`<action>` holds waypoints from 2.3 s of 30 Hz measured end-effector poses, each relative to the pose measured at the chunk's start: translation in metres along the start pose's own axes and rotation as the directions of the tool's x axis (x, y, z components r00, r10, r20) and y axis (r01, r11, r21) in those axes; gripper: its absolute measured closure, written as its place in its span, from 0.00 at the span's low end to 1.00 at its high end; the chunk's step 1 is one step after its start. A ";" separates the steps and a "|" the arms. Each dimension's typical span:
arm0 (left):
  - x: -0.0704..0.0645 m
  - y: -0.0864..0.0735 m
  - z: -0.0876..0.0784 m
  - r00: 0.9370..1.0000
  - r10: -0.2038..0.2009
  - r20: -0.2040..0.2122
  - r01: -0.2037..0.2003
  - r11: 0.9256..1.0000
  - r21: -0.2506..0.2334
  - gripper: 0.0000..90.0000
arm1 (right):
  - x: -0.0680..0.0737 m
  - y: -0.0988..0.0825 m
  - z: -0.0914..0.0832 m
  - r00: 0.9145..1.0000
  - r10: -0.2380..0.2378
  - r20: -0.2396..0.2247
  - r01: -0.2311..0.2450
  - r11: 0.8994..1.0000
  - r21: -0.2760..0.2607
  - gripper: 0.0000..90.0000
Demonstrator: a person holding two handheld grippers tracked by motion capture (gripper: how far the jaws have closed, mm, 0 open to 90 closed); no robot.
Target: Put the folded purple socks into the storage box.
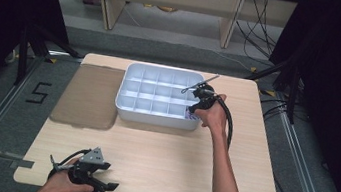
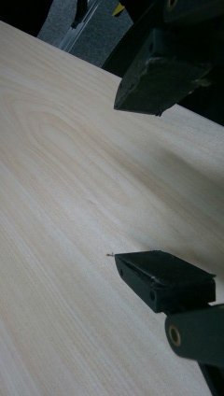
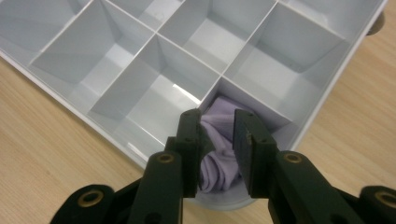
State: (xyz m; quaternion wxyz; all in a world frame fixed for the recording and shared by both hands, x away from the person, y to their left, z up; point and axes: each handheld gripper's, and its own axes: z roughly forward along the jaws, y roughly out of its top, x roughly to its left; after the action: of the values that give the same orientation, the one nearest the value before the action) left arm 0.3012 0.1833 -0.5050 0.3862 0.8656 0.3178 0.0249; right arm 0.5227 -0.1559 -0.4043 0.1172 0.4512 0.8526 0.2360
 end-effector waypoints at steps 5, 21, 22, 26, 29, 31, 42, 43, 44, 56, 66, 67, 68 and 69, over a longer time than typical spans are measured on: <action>0.001 0.000 0.000 1.000 0.007 0.002 -0.007 1.000 -0.001 0.24 | 0.002 0.000 -0.010 1.000 0.006 -0.002 -0.006 1.000 -0.030 0.77; 0.004 0.000 -0.001 1.000 -0.013 -0.008 0.013 1.000 -0.015 0.23 | 0.012 -0.013 -0.033 0.999 -0.023 -0.046 0.016 0.990 -0.140 0.70; 0.005 0.001 -0.001 1.000 0.005 -0.019 -0.005 1.000 -0.012 0.23 | 0.013 -0.014 -0.034 0.999 -0.021 -0.046 0.015 0.989 -0.145 0.70; 0.005 0.000 -0.002 1.000 -0.019 -0.013 0.019 1.000 -0.024 0.23 | 0.017 -0.021 -0.039 0.998 -0.010 -0.060 0.000 0.987 -0.164 0.68; 0.006 0.001 -0.002 1.000 -0.009 -0.019 0.009 1.000 -0.022 0.23 | 0.021 -0.026 -0.042 0.997 -0.006 -0.072 -0.007 0.983 -0.183 0.66; 0.006 0.001 -0.002 1.000 -0.006 -0.016 0.005 1.000 -0.020 0.23 | 0.023 -0.030 -0.044 0.997 -0.011 -0.081 -0.005 0.981 -0.194 0.65; 0.008 0.000 -0.001 0.999 -0.010 -0.034 0.009 1.000 -0.017 0.23 | 0.042 -0.058 -0.044 0.992 -0.068 -0.102 0.038 0.964 -0.264 0.59; 0.008 0.000 -0.001 0.999 -0.005 -0.034 0.005 1.000 -0.016 0.23 | 0.042 -0.060 -0.043 0.991 -0.089 -0.100 0.059 0.959 -0.276 0.58; 0.009 0.000 -0.001 0.999 0.001 -0.038 -0.001 1.000 -0.012 0.23 | 0.044 -0.063 -0.044 0.991 -0.078 -0.110 0.044 0.959 -0.278 0.57; 0.010 -0.001 -0.002 0.999 -0.008 -0.032 0.007 1.000 -0.019 0.23 | 0.062 -0.083 -0.044 0.986 -0.065 -0.152 0.018 0.957 -0.290 0.50; 0.011 -0.001 -0.002 0.999 -0.017 -0.035 0.016 0.999 -0.029 0.22 | 0.066 -0.089 -0.041 0.988 -0.038 -0.153 -0.010 0.954 -0.299 0.40; 0.010 -0.001 -0.002 0.999 -0.028 -0.034 0.027 0.999 -0.030 0.22 | 0.065 -0.090 -0.041 0.987 -0.045 -0.151 -0.002 0.955 -0.296 0.40; 0.010 -0.001 -0.002 0.999 -0.028 -0.034 0.027 0.999 -0.030 0.22 | 0.066 -0.090 -0.040 0.988 -0.053 -0.147 0.007 0.955 -0.297 0.39; 0.011 0.000 -0.002 0.999 -0.021 -0.033 0.020 0.999 -0.037 0.22 | 0.067 -0.091 -0.037 0.988 -0.055 -0.143 0.008 0.949 -0.315 0.39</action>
State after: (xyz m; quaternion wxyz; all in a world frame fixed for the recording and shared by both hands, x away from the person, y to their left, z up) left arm 0.3089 0.1910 -0.5060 0.3967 0.8546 0.3324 0.0411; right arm 0.4042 -0.1557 -0.4179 0.1266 0.3942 0.8178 0.3997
